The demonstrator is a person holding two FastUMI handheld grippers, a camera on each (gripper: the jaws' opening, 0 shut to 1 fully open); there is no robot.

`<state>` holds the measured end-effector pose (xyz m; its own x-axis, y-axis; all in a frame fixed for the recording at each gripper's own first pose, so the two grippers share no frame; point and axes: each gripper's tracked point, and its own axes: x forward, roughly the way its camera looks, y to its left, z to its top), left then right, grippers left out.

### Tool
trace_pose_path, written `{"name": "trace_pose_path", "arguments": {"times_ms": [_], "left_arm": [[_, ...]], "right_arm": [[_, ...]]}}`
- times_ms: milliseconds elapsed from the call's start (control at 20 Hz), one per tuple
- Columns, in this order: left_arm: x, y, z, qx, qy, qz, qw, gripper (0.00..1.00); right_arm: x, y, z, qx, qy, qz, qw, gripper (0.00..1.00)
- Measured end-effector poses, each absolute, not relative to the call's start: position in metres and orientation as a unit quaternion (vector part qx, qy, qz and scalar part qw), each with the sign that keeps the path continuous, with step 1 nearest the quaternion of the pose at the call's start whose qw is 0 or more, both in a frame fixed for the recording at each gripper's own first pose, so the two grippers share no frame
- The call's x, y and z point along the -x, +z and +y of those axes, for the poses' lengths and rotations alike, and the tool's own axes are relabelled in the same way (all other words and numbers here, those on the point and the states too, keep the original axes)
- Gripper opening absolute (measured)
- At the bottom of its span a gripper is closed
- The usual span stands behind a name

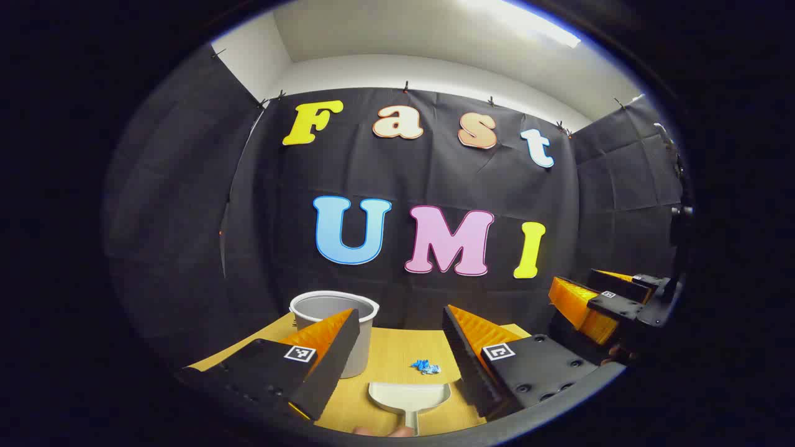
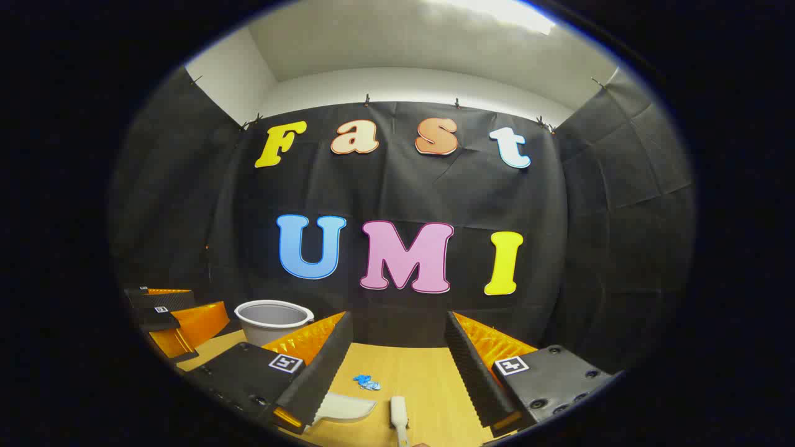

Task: Pick up the small broom and dustpan from the desktop, sweep the trash into the dustpan with the broom, and then empty the trash into the garbage bin.

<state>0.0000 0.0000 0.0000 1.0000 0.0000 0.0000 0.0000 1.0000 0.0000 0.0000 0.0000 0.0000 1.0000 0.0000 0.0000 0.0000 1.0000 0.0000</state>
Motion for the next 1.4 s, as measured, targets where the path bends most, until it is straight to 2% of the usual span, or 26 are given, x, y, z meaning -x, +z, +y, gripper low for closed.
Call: {"name": "trace_pose_path", "arguments": {"times_ms": [200, 350, 650, 1250, 1400], "left_arm": [[-0.013, -0.006, -0.003, -0.009, -0.001, 0.003, 1.0, 0.78], [-0.022, -0.009, -0.015, 0.017, -0.024, 0.012, 0.999, 0.8], [-0.026, -0.003, -0.013, -0.006, -0.018, -0.002, 1.0, 0.8], [-0.029, -0.008, -0.013, -0.006, -0.015, 0.009, 1.0, 0.82], [-0.026, -0.005, -0.009, -0.006, -0.007, 0.003, 1.0, 0.82]], "right_arm": [[-0.011, -0.011, -0.002, -0.011, 0.003, 0.015, 1.0, 0.95], [-0.017, -0.007, -0.005, -0.017, 0.004, 0.011, 1.0, 0.96], [-0.019, 0.008, -0.003, 0.016, 0.014, -0.02, 1.0, 0.95], [-0.019, -0.005, 0.005, 0.032, 0.028, -0.004, 0.999, 0.95], [-0.015, 0.01, 0.008, 0.024, 0.034, -0.029, 0.999, 0.96]]}}
